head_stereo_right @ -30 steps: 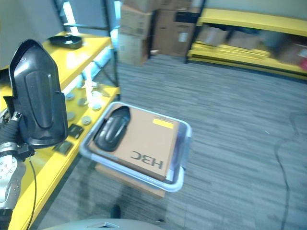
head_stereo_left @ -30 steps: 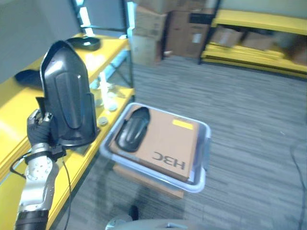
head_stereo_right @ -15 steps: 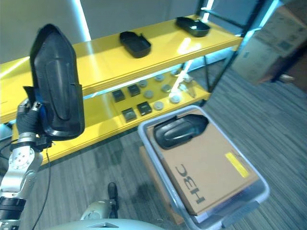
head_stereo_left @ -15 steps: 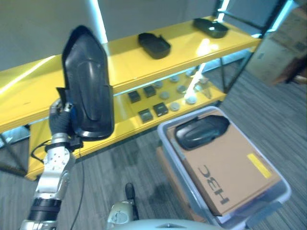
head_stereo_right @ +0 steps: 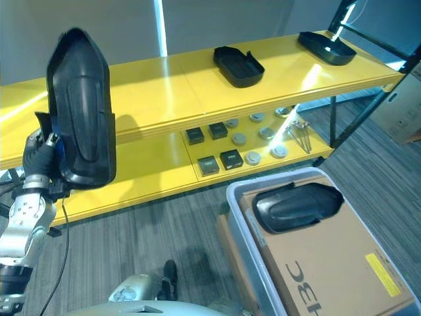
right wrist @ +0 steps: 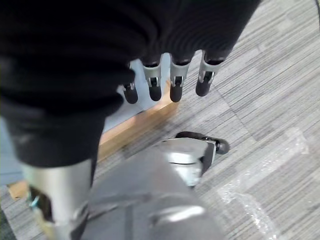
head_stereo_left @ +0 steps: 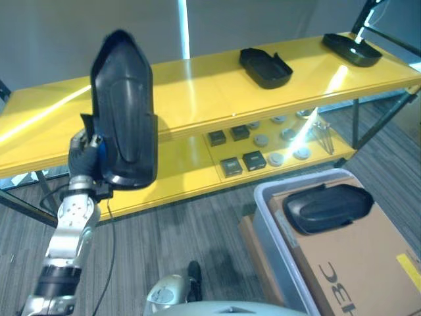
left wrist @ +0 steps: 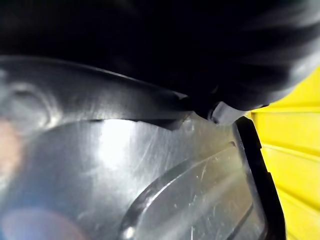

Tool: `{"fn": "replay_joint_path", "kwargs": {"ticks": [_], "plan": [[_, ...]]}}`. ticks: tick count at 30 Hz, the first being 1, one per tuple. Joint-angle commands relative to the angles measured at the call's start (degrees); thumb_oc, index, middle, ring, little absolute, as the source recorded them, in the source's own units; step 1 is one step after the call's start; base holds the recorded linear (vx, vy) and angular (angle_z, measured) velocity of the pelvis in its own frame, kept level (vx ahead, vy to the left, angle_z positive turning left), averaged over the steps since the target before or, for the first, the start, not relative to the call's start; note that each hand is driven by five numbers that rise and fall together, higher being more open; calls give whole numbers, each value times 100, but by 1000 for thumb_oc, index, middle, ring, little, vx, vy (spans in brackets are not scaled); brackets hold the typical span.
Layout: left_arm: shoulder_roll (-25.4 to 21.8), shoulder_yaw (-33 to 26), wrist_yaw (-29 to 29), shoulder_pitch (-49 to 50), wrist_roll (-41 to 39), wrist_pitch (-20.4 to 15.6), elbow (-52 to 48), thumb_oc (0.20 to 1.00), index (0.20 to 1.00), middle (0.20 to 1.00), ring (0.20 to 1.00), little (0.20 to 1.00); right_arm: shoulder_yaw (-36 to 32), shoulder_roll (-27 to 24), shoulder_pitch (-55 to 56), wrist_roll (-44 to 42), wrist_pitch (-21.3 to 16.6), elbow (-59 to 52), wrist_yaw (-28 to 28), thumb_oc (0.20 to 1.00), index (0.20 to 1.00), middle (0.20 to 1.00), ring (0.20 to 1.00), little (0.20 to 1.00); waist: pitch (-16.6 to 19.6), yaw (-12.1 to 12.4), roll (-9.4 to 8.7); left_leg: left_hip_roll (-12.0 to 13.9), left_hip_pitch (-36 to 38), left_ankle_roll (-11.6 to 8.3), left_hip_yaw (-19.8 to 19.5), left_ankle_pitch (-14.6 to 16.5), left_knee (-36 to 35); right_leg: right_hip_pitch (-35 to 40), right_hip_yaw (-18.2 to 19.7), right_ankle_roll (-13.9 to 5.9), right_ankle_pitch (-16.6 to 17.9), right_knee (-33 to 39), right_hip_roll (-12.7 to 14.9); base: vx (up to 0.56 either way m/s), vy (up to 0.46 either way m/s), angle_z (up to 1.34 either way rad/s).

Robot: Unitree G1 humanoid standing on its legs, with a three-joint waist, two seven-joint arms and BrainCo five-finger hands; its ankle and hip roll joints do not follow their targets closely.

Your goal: Move parts from the plastic box to the shelf.

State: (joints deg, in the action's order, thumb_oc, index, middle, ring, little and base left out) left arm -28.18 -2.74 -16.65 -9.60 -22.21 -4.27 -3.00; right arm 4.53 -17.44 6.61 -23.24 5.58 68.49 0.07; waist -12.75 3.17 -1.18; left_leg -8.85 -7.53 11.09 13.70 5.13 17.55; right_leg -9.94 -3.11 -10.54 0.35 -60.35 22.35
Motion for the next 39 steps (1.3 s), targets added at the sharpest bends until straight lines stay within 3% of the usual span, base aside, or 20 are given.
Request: {"fn": "replay_joint_path", "kwargs": {"ticks": [1, 2, 3, 4, 6, 7, 9, 10, 12, 16, 18, 20, 23, 24, 25, 30, 34, 36, 39], "plan": [[-255, 26, -351, -122, 125, -283, -286, 200, 200, 200, 200, 200, 159, 160, 207, -374, -193, -93, 203, 1000, 1000, 1000, 1000, 1000, 261, -225, 395, 361, 386, -513, -567, 100, -819, -580, -407, 209, 6, 1154, -1146, 102, -133, 65], [-248, 55, -409, -164, 131, -266, -284, 200, 200, 200, 200, 200, 161, 151, 170, -422, -177, -119, 258, 1000, 1000, 1000, 1000, 1000, 211, -275, 398, 436, 409, -534, -533, 40, -823, -655, -440, 305, 184, 1615, -1174, 143, -211, 35], [-242, 81, -460, -212, 141, -250, -287, 200, 200, 200, 200, 200, 150, 146, 134, -423, -143, -119, 274, 1000, 1000, 1000, 1000, 1000, 174, -323, 359, 462, 474, -575, -578, 103, -814, -587, -399, 274, 309, 2264, -1192, 282, -469, 20], [-209, 115, -499, -316, 222, -187, -321, 200, 200, 200, 200, 200, 62, 134, 60, -288, -113, -36, 304, 1000, 1000, 1000, 1000, 1000, 123, -447, 194, 519, 637, -711, -743, 282, -797, -313, -94, 220, 428, 4656, -1276, 323, -460, 18], [-191, 131, -502, -356, 240, -154, -339, 200, 200, 200, 200, 200, 13, 148, 46, -239, -126, 32, 314, 1000, 1000, 1000, 1000, 1000, 133, -488, 144, 536, 656, -741, -809, 327, -786, -232, 78, 169, 506, 5253, -1312, 278, -346, 71], [-199, 158, -445, -324, 218, -149, -424, 200, 200, 200, 200, 200, -107, 232, 57, -37, -90, 120, 303, 1000, 1000, 1000, 1000, 1000, 119, -564, 55, 631, 792, -759, -870, 472, -728, -179, 368, 29, 730, 5662, -1332, 344, -332, 66], [-132, 94, -346, -247, 284, -100, -522, 200, 200, 200, 200, 200, -146, 246, 86, 53, -21, 109, 275, 1000, 1000, 1000, 1000, 1000, 139, -565, 18, 795, 951, -827, -799, 474, -799, 56, 265, -35, 618, 5800, -1312, 363, -382, 22], [-28, 157, -349, -209, 302, 40, -651, 200, 200, 200, 200, 200, -106, 157, 18, 384, 43, 202, 367, 1000, 1000, 1000, 1000, 1000, 262, -539, -77, 1073, 1058, -978, -770, 386, -876, 322, 237, -30, 615, 5756, -1337, 252, -315, 42], [19, 214, -370, -211, 304, 78, -674, 200, 200, 200, 200, 200, -72, 125, 15, 489, 88, 206, 407, 1000, 1000, 1000, 1000, 1000, 300, -562, -100, 1164, 1053, -1038, -769, 341, -870, 399, 260, -7, 583, 5694, -1394, 229, -300, 42], [128, 362, -473, -386, 240, 386, -722, 200, 200, 200, 200, 200, 188, 11, -55, 301, 239, 188, 372, 1000, 1000, 1000, 1000, 1000, 420, -596, -280, 1781, 745, -1305, -415, 208, -309, 860, 64, 340, 230, 5819, -1733, 216, -398, 60], [156, 367, -351, -466, 143, 450, -668, 200, 200, 200, 200, 200, 168, -12, -45, 265, 256, 185, 353, 1000, 1000, 1000, 1000, 1000, 427, -600, -269, 1911, 579, -1381, -270, 43, -136, 961, -62, 432, 176, 5901, -1815, 90, -230, 56], [187, 432, -164, -538, 134, 503, -610, 200, 200, 200, 200, 200, 172, -28, -3, 124, 238, 166, 268, 1000, 1000, 1000, 1000, 1000, 409, -668, -148, 2089, 461, -1558, 37, -223, -348, 1045, -271, 445, 63, 5911, -1892, 111, -95, 34], [226, 562, 17, -610, 270, 534, -495, 200, 200, 200, 200, 200, 116, -91, -11, 2, 410, 79, 225, 1000, 1000, 1000, 1000, 1000, 338, -802, -47, 2301, 553, -1648, 365, -478, -615, 1123, -471, 513, -45, 5880, -1905, 72, 3, 63], [197, 653, -36, -651, 286, 533, -455, 200, 200, 200, 200, 200, 107, -114, -47, -14, 432, 63, 234, 1000, 1000, 1000, 1000, 1000, 350, -801, -12, 2166, 652, -1600, 275, -419, -894, 1082, -450, 472, -23, 5918, -1878, -28, 65, 34], [149, 729, -123, -690, 356, 578, -422, 200, 200, 200, 200, 200, 123, -113, -98, -24, 418, 59, 246, 1000, 1000, 1000, 1000, 1000, 354, -785, -1, 2057, 668, -1562, 231, -549, -1128, 958, -424, 455, 91, 5949, -1853, -45, 76, -17], [-71, 878, -362, -1050, 394, 657, 62, 200, 200, 200, 200, 200, 261, -15, 26, 232, 327, -106, 377, 1000, 1000, 1000, 1000, 1000, 388, -972, 86, 1921, 927, -1556, 409, -532, -1444, 913, -357, 321, 170, 6005, -1756, 44, 67, -20], [-145, 921, -635, -1294, 269, 693, 360, 200, 200, 200, 200, 200, 361, 5, 128, 91, 340, -230, 262, 1000, 1000, 1000, 1000, 1000, 396, -1106, 107, 1922, 975, -1534, 537, -498, -1452, 862, -276, 286, 183, 5982, -1732, 28, 57, -9], [-257, 957, -915, -1651, 362, 842, 992, 200, 200, 200, 200, 200, 386, -98, 196, 437, 325, -260, 330, 1000, 1000, 1000, 1000, 1000, 403, -1301, 161, 1923, 1101, -1533, 644, -336, -1402, 918, -156, 226, 95, 5953, -1711, 110, 115, -16], [-316, 1013, -976, -1858, 323, 991, 1374, 200, 200, 200, 200, 200, 424, -150, 221, 593, 314, -230, 335, 1000, 1000, 1000, 1000, 1000, 399, -1381, 169, 1940, 1134, -1523, 718, -307, -1347, 935, -121, 222, 81, 5920, -1693, 78, 59, -22]]}}
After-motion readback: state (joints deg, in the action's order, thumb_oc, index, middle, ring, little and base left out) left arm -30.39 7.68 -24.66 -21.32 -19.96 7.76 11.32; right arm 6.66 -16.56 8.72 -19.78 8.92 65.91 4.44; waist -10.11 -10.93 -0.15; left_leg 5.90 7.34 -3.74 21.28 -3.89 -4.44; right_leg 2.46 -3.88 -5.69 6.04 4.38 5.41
